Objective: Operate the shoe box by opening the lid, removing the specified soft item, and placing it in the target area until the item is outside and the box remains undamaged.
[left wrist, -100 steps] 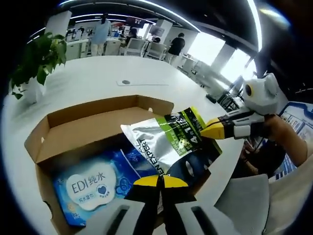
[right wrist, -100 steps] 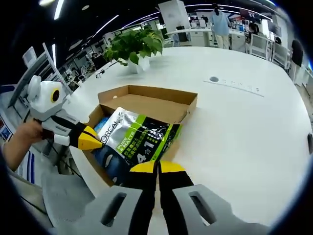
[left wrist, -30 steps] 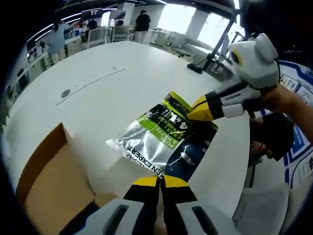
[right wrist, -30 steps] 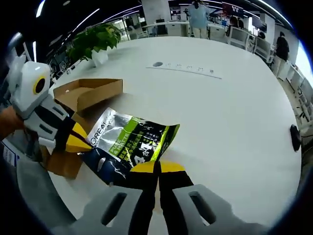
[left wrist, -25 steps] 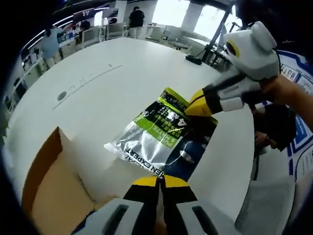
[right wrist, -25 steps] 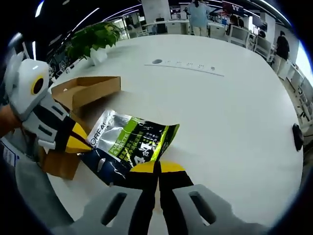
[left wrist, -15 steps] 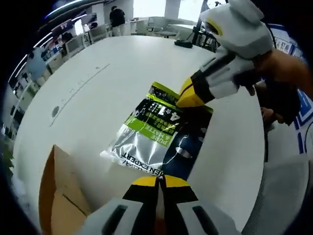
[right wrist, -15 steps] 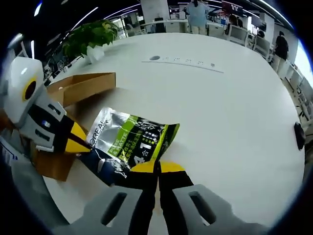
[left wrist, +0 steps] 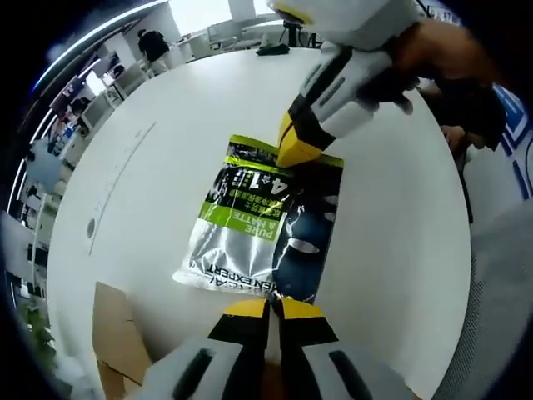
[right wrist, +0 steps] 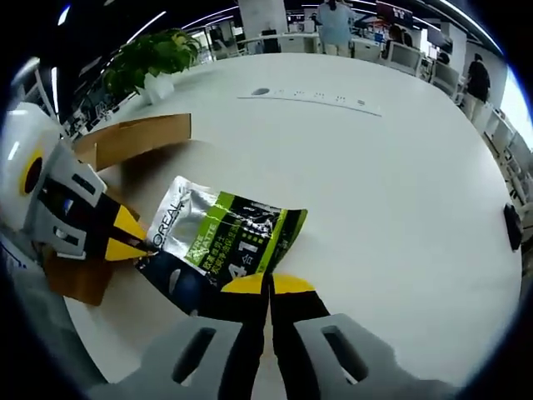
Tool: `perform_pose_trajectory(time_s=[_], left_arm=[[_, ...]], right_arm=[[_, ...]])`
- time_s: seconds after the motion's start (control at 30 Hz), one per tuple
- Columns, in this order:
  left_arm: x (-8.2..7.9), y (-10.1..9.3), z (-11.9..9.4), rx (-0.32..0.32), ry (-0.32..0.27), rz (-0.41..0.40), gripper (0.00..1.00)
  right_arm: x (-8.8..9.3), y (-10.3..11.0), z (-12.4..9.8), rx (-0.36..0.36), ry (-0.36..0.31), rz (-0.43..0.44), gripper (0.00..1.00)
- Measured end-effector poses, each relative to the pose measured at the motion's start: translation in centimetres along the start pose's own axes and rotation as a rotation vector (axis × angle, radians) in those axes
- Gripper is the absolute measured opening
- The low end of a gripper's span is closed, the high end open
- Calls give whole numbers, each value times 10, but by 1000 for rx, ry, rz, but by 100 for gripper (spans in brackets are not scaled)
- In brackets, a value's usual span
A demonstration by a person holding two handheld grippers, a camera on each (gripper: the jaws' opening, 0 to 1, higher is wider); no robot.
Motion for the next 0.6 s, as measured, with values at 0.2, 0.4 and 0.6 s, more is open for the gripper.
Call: perform_pose_trajectory(time_s=[0.2, 0.4, 0.6], left_arm=[[2, -3, -2, -13, 25, 17, 7], [3, -4, -7, -1, 31, -5, 13], [-2, -7, -16, 7, -9, -20, 19]], right_arm=[[1, 0, 2, 14, 2, 7, 1], [4, -1, 4, 26, 14, -8, 1], [3, 0, 4, 28, 21, -15, 1]])
Point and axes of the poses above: the point that each gripper's makers call its tool centre point, and the gripper's own axes: z roughly forward along the fingers, y roughly to its left, x roughly out of its underside, the point moved 5 cm from there along -z, roughly backward along the fingers, and after that the axes turned 13 degrees about x, right-handed, at the moved point
